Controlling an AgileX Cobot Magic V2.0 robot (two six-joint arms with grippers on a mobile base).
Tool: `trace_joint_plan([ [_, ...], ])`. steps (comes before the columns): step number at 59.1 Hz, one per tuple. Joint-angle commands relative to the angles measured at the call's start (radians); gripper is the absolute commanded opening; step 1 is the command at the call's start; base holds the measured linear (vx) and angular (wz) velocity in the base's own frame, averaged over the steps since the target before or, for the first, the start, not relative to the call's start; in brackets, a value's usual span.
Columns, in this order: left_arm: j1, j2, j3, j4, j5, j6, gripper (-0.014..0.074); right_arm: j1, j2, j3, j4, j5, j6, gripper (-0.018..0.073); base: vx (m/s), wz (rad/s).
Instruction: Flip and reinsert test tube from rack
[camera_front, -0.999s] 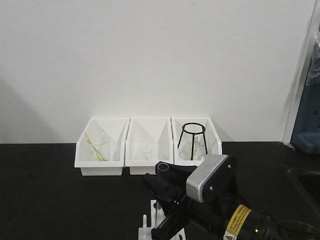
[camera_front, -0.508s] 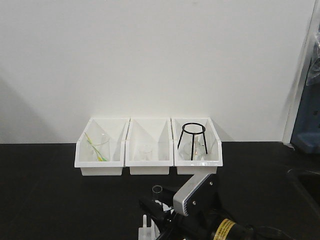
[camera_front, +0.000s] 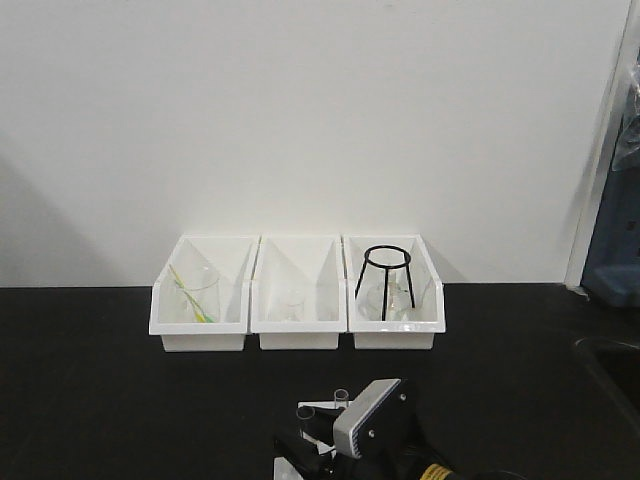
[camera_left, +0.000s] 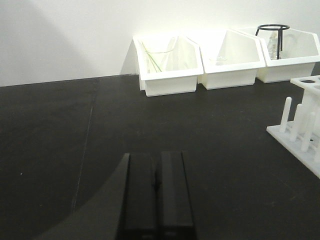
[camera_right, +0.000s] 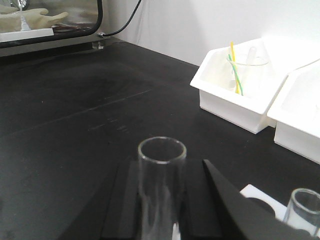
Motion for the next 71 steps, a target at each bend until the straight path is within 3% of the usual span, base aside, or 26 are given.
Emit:
trace_joint_plan([
  [1,0.000,-0.007,-0.004,-0.005,-0.081,-0.009,-0.0006,0.000,-0.041,-0.029,0.010,-0.096,-0.001,0.0209,0.00,0.00],
  [16,0.000,-0.007,-0.004,-0.005,-0.081,-0.009,-0.0006,0.000,-0.068,-0.029,0.010,-0.088,-0.001,0.0475,0.00,0.00],
  [24,0.000,-0.007,-0.004,-0.005,-0.081,-0.009,-0.0006,0.000,-0.153,-0.029,0.019,-0.032,0.003,0.0498,0.00,0.00],
  [29,0.000,-0.007,-0.004,-0.005,-0.081,-0.009,-0.0006,0.000,-0.240,-0.029,0.039,0.052,0.004,0.0466,0.00,0.00],
  [34,0.000,-0.007,-0.004,-0.005,-0.081,-0.009,-0.0006,0.000,-0.342,-0.029,0.067,0.177,0.007,0.0376,0.00,0.00],
  [45,0.000,-0.007,-0.004,-0.005,-0.081,-0.009,-0.0006,0.000,-0.561,-0.018,0.067,0.470,0.017,-0.0018,0.00,0.00],
  [59,0.000,-0.007,-0.004,-0.005,-0.081,-0.009,-0.0006,0.000,-0.831,0.234,0.067,0.512,0.105,-0.0013,0.00,0.00],
  [71,0.000,-0.007,-0.004,-0.005,-0.081,-0.009,-0.0006,0.000,-0.969,0.418,0.067,0.476,0.083,-0.0013,0.00,0.00],
])
